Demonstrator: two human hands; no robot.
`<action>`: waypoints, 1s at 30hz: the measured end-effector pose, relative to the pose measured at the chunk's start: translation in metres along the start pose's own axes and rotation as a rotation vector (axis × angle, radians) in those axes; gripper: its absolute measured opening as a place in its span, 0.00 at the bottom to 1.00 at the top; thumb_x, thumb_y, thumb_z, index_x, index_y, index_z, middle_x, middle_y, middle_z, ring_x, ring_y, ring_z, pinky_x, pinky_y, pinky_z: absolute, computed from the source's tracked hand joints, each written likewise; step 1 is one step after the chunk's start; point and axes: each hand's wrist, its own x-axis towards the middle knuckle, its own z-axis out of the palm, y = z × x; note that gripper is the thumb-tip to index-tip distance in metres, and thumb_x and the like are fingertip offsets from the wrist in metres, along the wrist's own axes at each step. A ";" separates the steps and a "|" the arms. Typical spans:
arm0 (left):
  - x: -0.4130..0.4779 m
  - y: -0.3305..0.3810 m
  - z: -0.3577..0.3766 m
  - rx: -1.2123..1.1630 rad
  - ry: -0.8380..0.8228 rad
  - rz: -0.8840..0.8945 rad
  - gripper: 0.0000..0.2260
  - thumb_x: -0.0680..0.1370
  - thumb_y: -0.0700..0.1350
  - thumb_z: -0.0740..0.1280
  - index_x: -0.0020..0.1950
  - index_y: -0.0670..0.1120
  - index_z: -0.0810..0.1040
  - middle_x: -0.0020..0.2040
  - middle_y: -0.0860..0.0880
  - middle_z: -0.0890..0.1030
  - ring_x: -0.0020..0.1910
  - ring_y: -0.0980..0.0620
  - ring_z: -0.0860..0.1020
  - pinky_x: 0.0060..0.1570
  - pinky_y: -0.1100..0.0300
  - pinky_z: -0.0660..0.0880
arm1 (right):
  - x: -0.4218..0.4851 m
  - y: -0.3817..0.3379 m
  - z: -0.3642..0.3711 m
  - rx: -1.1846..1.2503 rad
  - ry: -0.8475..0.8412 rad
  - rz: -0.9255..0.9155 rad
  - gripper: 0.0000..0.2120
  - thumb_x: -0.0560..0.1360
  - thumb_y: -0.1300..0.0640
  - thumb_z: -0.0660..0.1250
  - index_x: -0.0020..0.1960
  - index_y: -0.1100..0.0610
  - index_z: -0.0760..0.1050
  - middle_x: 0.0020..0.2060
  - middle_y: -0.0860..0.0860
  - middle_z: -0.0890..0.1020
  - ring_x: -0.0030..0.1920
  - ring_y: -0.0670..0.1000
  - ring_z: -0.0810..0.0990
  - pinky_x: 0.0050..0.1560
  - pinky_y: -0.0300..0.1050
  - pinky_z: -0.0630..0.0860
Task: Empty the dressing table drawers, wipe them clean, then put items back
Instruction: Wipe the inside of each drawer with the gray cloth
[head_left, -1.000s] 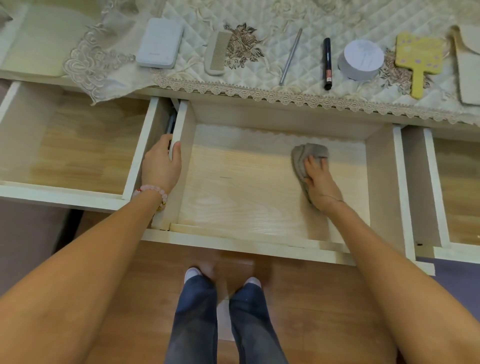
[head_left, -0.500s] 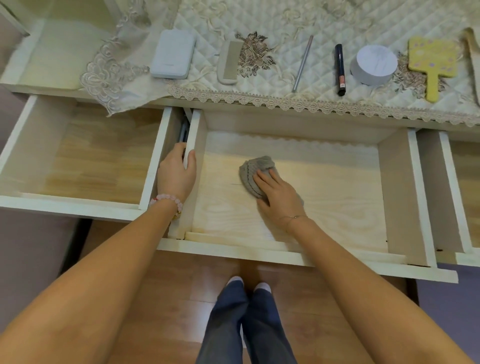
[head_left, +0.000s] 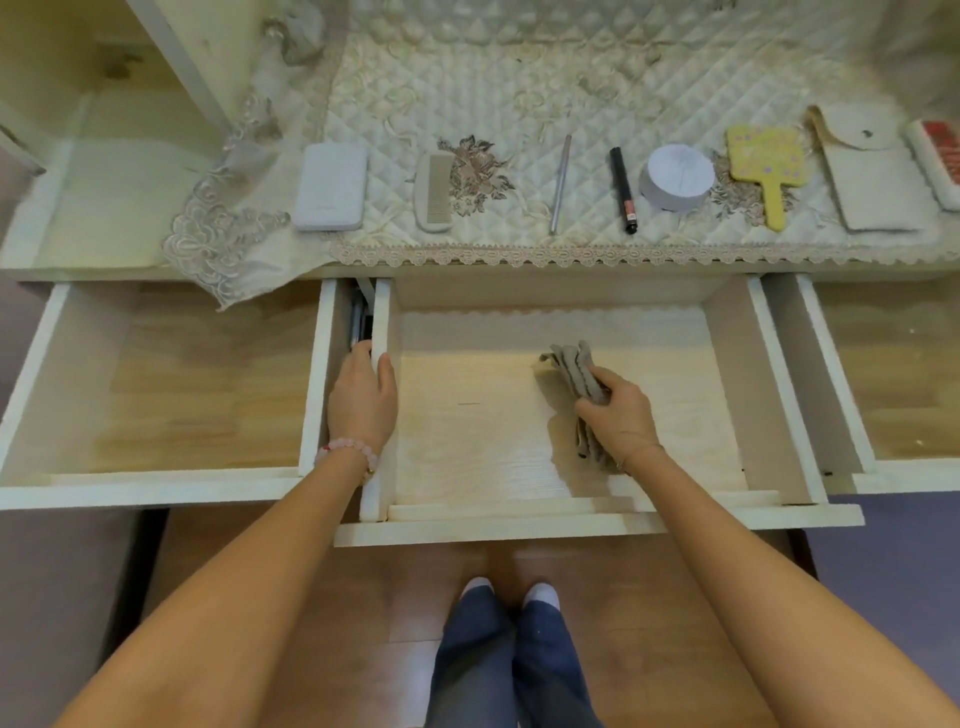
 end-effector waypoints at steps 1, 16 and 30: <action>-0.002 0.001 -0.002 -0.002 -0.020 -0.003 0.15 0.82 0.48 0.54 0.65 0.41 0.68 0.57 0.41 0.76 0.54 0.42 0.75 0.47 0.53 0.71 | -0.004 0.000 -0.011 0.104 0.001 0.036 0.22 0.72 0.65 0.62 0.65 0.55 0.73 0.50 0.54 0.81 0.49 0.54 0.78 0.49 0.44 0.74; -0.117 0.140 0.042 0.263 -0.142 0.547 0.23 0.78 0.55 0.55 0.67 0.41 0.70 0.61 0.42 0.77 0.60 0.43 0.75 0.58 0.51 0.71 | -0.070 0.062 -0.180 0.407 0.158 0.087 0.18 0.76 0.64 0.64 0.66 0.60 0.71 0.53 0.52 0.78 0.51 0.51 0.77 0.49 0.41 0.73; -0.200 0.295 0.179 0.252 -0.127 0.524 0.28 0.77 0.59 0.50 0.67 0.43 0.71 0.63 0.45 0.76 0.61 0.46 0.74 0.59 0.54 0.69 | -0.033 0.174 -0.349 0.300 0.139 0.004 0.20 0.75 0.61 0.65 0.67 0.54 0.71 0.53 0.49 0.79 0.51 0.47 0.77 0.50 0.41 0.73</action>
